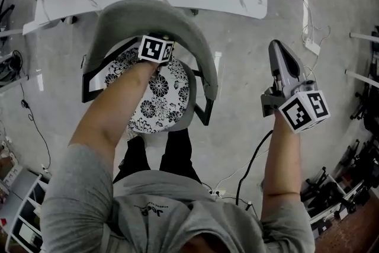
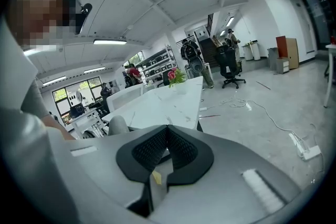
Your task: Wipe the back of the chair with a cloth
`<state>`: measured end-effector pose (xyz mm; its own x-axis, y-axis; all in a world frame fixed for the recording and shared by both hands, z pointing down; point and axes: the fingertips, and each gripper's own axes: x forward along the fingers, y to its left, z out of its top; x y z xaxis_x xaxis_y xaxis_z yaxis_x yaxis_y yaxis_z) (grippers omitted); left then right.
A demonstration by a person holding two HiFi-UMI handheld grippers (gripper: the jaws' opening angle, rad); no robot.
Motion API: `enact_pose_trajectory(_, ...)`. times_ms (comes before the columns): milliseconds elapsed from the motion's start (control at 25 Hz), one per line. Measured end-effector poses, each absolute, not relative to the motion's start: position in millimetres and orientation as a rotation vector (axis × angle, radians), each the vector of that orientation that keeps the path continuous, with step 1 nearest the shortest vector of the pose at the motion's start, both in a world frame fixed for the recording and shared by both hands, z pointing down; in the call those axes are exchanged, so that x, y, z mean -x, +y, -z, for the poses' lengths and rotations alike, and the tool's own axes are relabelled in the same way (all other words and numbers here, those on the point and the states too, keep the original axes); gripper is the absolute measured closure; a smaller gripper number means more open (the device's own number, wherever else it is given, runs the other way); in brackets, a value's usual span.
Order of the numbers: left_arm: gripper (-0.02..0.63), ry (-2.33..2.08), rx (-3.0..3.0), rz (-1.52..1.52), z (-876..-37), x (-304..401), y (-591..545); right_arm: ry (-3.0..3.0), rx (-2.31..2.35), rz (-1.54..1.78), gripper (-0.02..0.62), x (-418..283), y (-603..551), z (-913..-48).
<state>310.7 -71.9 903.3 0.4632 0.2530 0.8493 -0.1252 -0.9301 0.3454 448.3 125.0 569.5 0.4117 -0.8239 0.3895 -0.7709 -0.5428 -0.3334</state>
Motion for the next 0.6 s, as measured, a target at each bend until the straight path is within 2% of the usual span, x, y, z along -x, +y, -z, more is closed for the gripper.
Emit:
enact_pose_trajectory(400,0.487,0.597,-2.520,-1.546,-881.9,-313.7,36.4,1.434,2.545,0.773,0.592,-439.6,139.0,-565.6)
enact_pose_trajectory(600,0.486,0.887,-2.502,-1.535,-862.8,-289.5,82.6,1.442,2.549,0.763,0.592,-430.9,139.0,-557.6)
